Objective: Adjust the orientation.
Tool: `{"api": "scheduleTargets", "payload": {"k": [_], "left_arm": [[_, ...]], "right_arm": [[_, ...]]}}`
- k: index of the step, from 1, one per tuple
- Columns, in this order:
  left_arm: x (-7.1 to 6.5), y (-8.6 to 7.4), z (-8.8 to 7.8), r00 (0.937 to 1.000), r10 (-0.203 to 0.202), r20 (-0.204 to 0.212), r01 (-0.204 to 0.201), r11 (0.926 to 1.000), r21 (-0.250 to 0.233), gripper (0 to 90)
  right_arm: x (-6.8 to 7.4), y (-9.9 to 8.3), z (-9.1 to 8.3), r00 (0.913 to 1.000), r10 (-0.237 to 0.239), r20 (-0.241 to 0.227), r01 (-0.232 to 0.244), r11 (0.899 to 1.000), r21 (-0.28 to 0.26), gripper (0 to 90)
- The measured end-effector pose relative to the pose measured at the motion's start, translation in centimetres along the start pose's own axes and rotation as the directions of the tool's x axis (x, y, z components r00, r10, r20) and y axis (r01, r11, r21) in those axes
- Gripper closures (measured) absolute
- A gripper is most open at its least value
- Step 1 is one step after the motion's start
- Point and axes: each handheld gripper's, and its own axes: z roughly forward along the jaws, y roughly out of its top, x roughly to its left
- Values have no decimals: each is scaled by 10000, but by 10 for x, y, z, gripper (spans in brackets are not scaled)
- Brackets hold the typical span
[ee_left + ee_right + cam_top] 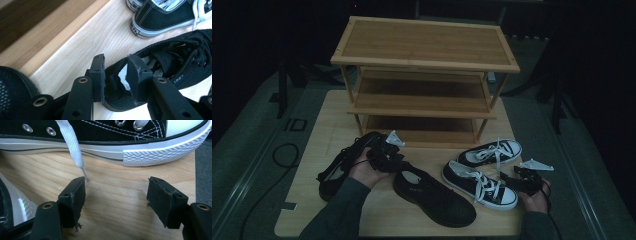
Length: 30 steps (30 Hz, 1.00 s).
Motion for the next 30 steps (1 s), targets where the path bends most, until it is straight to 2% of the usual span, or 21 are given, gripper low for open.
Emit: {"api": "scheduleTargets", "payload": {"k": [4,11,23,30], "left_arm": [[-2,-1,7,10000,68,22,-69,9998,211,730],[-2,-3,5,10000,10,83,-11,9999,115,816],[-3,-13,-3,10000,-43,-52,44,9999,108,828],[1,-25,-12,9994,-282,-191,283,9996,33,829]], "right_arm": [[0,0,0,10000,-4,-2,4,10000,-3,310],[0,0,0,10000,-4,-13,4,10000,-1,308],[0,0,0,10000,-13,-38,13,10000,1,305],[0,0,0,10000,-30,-34,30,10000,5,305]]}}
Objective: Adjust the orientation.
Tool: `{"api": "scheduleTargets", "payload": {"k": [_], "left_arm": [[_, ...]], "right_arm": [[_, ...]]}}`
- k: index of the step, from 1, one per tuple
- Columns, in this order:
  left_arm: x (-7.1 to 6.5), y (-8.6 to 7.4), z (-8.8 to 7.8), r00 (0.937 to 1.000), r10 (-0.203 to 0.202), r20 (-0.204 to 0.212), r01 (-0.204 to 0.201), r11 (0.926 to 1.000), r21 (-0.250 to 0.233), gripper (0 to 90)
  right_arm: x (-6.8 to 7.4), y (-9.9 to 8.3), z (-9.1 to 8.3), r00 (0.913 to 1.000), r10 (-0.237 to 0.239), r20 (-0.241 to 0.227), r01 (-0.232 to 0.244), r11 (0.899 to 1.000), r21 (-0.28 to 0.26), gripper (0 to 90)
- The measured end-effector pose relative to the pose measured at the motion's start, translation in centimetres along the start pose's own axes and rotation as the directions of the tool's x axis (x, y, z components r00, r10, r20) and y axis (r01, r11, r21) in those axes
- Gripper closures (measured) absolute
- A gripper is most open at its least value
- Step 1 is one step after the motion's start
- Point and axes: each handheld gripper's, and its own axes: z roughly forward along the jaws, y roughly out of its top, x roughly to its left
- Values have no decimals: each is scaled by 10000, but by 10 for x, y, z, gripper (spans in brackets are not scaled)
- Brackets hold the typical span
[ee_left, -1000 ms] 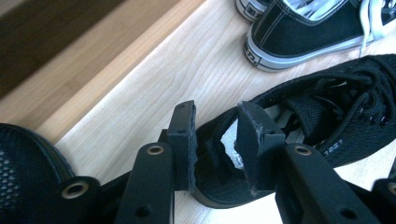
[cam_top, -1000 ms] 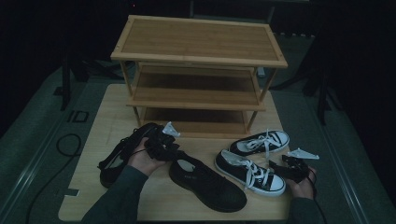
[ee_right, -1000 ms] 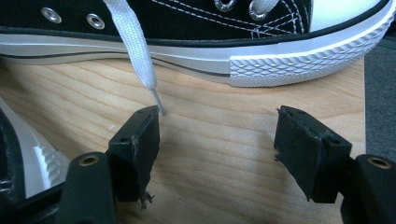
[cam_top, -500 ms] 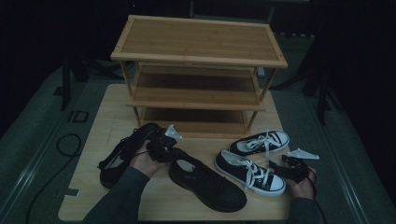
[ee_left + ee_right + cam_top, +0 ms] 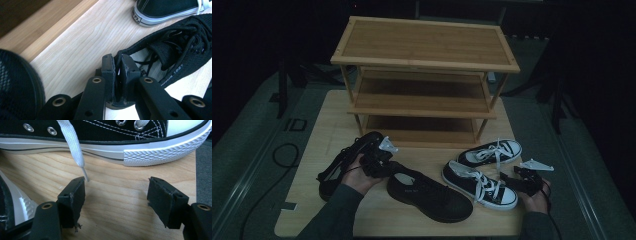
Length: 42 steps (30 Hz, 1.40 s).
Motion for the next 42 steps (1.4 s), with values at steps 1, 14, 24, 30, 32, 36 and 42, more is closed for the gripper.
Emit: {"api": "scheduleTargets", "payload": {"k": [1,14,24,30,32,36,42], "left_arm": [[1,-2,-2,10000,-28,-74,28,10000,3,829],[19,-32,-26,9912,-882,-989,887,9961,12,830],[28,-64,-48,9800,-1678,-1074,1660,9858,-256,829],[26,-78,-57,9757,-1928,-1038,1898,9811,-385,827],[26,-83,-60,9735,-2019,-1075,1982,9792,-443,826],[25,-94,-68,9688,-2177,-1184,2144,9759,-406,825],[22,-106,-76,9640,-2471,-981,2426,9685,-556,821]], "right_arm": [[0,0,0,10000,19,-1,-19,10000,-3,305],[0,0,0,10000,2,4,-2,10000,1,305],[0,0,0,10000,9,9,-9,10000,1,305],[0,0,0,10000,11,11,-11,10000,2,305],[0,0,0,10000,9,12,-9,10000,1,305],[0,0,0,10000,12,14,-12,10000,0,305],[0,0,0,10000,17,23,-17,10000,9,306]]}}
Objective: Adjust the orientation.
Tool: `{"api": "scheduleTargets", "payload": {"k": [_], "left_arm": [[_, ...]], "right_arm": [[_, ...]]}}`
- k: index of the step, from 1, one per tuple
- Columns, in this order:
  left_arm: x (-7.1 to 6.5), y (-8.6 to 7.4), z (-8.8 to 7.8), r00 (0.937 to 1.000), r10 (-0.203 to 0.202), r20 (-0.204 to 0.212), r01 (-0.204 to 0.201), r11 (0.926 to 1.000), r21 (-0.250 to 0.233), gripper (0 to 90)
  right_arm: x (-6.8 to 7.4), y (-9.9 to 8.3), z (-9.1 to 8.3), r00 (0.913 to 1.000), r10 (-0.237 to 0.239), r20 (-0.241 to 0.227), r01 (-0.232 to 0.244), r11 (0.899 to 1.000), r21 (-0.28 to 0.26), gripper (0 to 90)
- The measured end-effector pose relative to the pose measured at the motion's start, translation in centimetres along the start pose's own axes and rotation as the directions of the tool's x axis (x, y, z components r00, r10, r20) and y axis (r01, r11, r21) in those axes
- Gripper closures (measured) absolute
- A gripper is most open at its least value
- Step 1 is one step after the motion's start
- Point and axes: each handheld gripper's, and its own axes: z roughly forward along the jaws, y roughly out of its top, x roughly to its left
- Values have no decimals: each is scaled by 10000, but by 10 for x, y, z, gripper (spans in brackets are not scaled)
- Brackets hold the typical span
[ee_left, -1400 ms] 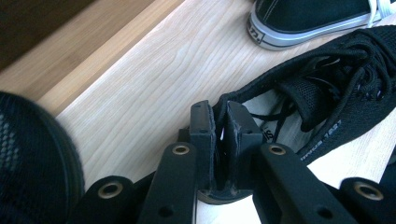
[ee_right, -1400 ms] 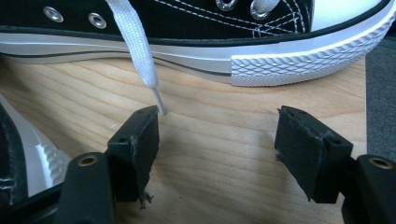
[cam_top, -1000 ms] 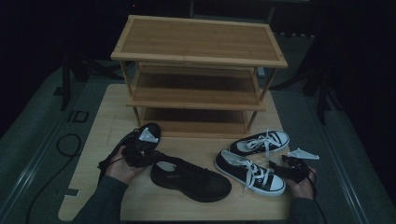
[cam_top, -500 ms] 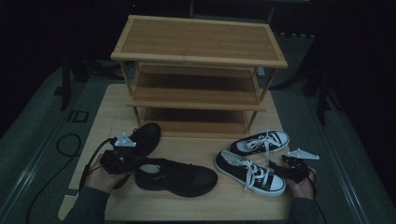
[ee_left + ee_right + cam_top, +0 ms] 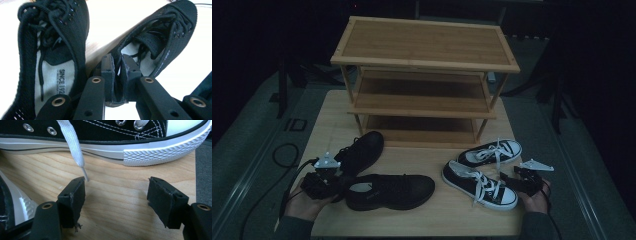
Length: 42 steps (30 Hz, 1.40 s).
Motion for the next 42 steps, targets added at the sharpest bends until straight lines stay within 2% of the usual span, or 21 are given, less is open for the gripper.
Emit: {"api": "scheduleTargets", "payload": {"k": [4,9,15,23,29,33,37,42], "left_arm": [[0,2,0,9998,186,-68,-187,9997,-151,788],[-3,10,-3,9987,439,-260,-451,9977,-503,649],[-12,23,1,9955,936,-143,-944,9933,-661,591],[-25,38,17,9866,1631,71,-1629,9864,-240,573],[-32,45,26,9772,2113,213,-2115,9774,64,553],[-32,46,30,9747,2216,284,-2224,9746,276,550],[-30,44,33,9753,2189,302,-2201,9745,431,554],[-33,47,40,9704,2374,435,-2396,9693,547,545]], "right_arm": [[0,0,0,10000,1,2,-1,10000,0,306],[0,0,0,10000,9,3,-9,10000,-10,306],[0,0,0,10000,11,3,-11,10000,-10,306],[0,0,0,10000,13,0,-13,10000,-10,305],[0,0,0,10000,15,-1,-15,10000,-10,305],[0,0,0,10000,15,-1,-15,10000,-9,305],[0,0,0,10000,15,-1,-15,10000,-9,305],[0,0,0,10000,13,0,-13,10000,-9,305]]}}
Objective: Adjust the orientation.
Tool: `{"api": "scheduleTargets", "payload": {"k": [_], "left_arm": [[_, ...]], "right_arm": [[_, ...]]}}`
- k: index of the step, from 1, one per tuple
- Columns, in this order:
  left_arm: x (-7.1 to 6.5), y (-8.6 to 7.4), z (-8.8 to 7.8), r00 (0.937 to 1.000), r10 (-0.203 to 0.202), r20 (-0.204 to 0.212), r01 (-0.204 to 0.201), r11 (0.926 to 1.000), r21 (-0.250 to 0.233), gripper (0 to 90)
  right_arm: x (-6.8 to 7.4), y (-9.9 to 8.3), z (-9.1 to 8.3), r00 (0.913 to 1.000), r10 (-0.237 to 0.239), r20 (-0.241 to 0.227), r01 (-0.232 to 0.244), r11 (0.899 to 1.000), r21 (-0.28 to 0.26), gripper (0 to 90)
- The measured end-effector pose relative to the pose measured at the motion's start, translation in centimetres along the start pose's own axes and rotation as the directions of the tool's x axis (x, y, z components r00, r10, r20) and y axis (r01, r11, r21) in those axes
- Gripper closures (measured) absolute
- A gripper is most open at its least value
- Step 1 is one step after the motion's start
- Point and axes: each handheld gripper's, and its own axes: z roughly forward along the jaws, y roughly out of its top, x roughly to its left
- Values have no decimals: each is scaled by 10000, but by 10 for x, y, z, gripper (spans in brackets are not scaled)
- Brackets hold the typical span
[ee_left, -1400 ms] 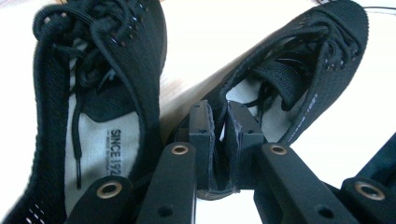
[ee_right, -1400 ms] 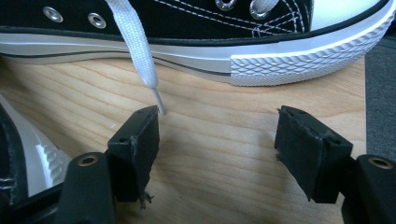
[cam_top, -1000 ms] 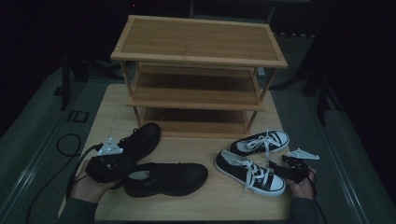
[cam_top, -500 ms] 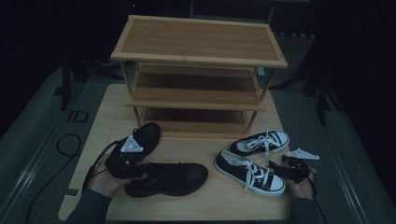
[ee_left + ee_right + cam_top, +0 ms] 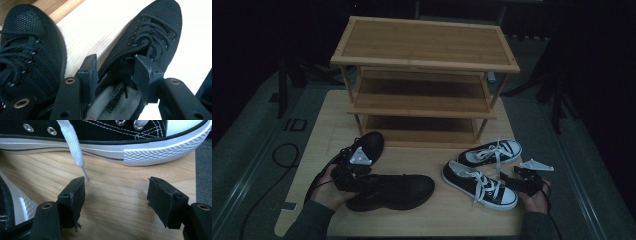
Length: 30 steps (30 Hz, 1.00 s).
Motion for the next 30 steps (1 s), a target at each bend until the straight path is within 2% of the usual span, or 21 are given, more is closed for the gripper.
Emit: {"api": "scheduleTargets", "payload": {"k": [8,12,14,18,21,24,27,30], "left_arm": [[-2,15,13,9993,377,74,-379,9989,267,579],[-2,18,14,9981,538,303,-549,9977,391,625],[-2,19,15,9966,641,520,-660,9972,356,679],[-4,19,16,9950,841,530,-865,9953,445,813],[-2,19,16,9956,700,618,-728,9964,436,841],[1,19,16,9966,403,725,-428,9985,340,843],[3,20,17,9978,205,630,-225,9992,316,846],[8,22,18,9985,-194,514,176,9993,341,847]], "right_arm": [[0,0,0,10000,2,-2,-2,10000,1,305],[0,0,0,10000,1,-2,-1,10000,0,305],[0,0,0,10000,1,-2,-1,10000,0,305],[0,0,0,10000,-1,-1,1,10000,0,305],[0,0,0,10000,2,-3,-2,10000,1,305],[0,0,0,10000,1,-4,-1,10000,1,305],[0,0,0,10000,2,-3,-2,10000,2,305],[0,0,0,10000,2,-4,-2,10000,1,305]]}}
